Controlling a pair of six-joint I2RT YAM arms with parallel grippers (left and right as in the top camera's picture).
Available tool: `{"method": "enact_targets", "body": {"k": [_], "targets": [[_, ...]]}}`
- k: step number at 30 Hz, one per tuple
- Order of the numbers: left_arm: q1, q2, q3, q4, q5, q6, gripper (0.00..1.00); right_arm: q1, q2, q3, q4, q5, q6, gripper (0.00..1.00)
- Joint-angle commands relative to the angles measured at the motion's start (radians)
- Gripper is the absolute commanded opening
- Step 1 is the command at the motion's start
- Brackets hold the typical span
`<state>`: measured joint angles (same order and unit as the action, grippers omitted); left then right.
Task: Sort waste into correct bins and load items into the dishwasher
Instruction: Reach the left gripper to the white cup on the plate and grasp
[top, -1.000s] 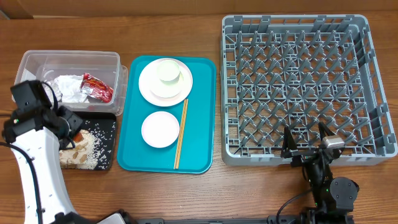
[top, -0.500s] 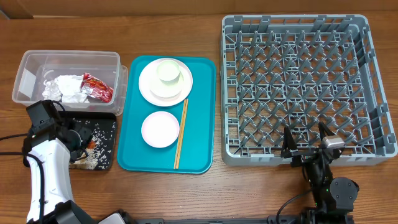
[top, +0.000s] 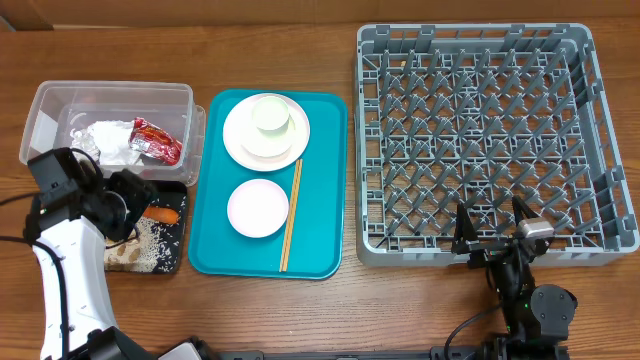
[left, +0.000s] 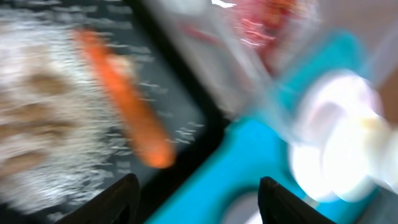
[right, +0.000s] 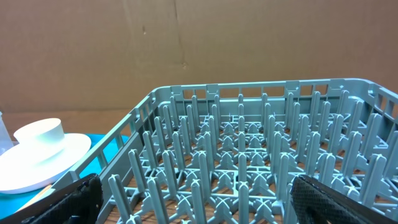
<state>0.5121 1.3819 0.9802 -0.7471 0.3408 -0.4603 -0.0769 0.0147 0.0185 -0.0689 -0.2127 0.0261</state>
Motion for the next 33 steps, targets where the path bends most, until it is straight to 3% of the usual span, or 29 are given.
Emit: {"method": "enact_targets", "body": {"k": [1,6,11,16,20,27,33], "targets": [[-0.019,-0.011,0.071,-0.025,0.27,0.171,0.59,-0.002,-0.012,-0.011,0.006,0.002,0.004,1.0],[-0.108,-0.011,0.138,-0.086,0.227,0.177,0.57,-0.002,-0.012,-0.011,0.006,0.002,0.004,1.0],[-0.291,-0.007,0.245,-0.101,0.078,0.111,0.57,-0.002,-0.011,-0.011,0.006,0.002,0.004,1.0],[-0.49,0.021,0.351,-0.068,-0.111,0.045,0.58,-0.002,-0.011,-0.011,0.006,0.002,0.004,1.0],[-0.595,0.095,0.392,0.001,-0.174,0.008,0.57,-0.002,-0.012,-0.011,0.006,0.002,0.004,1.0],[-0.636,0.315,0.414,0.114,-0.184,-0.02,0.54,-0.002,-0.012,-0.011,0.006,0.002,0.004,1.0],[-0.636,0.436,0.414,0.152,-0.194,-0.031,0.56,-0.002,-0.012,-0.011,0.006,0.002,0.004,1.0]]}}
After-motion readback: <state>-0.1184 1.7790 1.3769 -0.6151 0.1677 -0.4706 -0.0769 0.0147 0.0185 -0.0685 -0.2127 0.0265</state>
